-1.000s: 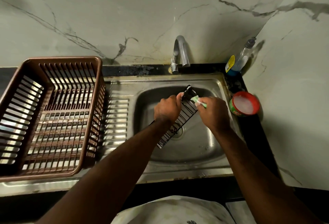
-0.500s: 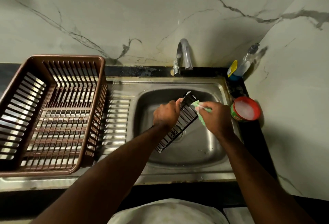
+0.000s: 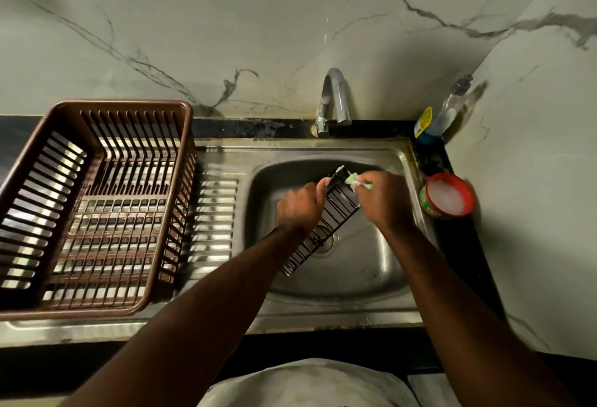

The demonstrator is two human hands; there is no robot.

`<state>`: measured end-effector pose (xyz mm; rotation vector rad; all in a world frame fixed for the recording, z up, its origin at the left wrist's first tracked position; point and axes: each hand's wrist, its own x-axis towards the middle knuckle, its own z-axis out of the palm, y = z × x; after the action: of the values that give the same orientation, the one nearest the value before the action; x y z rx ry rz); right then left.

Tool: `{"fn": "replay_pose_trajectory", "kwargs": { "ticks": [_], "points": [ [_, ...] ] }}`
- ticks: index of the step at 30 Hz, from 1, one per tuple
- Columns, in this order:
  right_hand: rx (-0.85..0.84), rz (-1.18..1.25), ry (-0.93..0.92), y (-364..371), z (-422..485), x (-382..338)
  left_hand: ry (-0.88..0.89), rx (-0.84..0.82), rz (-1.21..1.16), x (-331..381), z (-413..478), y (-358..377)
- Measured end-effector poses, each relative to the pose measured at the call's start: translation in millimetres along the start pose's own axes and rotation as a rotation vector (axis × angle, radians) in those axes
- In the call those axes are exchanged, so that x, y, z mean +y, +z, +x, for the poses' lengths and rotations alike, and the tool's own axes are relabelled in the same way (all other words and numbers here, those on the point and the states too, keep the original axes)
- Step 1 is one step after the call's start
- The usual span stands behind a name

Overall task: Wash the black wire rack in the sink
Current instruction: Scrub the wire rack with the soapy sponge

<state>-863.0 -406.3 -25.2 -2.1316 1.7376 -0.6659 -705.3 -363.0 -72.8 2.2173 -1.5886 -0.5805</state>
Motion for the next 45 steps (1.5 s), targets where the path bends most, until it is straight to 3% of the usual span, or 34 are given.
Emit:
{"fn": "replay_pose_trajectory", "kwargs": {
  "ticks": [8, 13, 20, 33, 37, 45],
  "points": [
    [-0.043, 0.026, 0.069, 0, 6, -10, 0.046, -0.015, 0.07, -5, 0, 0],
    [-0.044, 0.07, 0.096, 2, 6, -13, -0.001, 0.038, -0.017, -11, 3, 3],
    [-0.102, 0.211, 0.273, 5, 3, -11, -0.082, 0.06, -0.168, -12, 3, 6],
    [-0.146, 0.099, 0.174, 14, -7, -12, -0.082, -0.02, -0.531, 11, 3, 1],
    [-0.115, 0.039, 0.117, 17, -17, -9, -0.144, -0.037, -0.749, 8, 1, 8],
    [-0.152, -0.064, 0.051, 31, -35, -4, -0.223, -0.072, -0.951, 4, 0, 31]
  ]
}}
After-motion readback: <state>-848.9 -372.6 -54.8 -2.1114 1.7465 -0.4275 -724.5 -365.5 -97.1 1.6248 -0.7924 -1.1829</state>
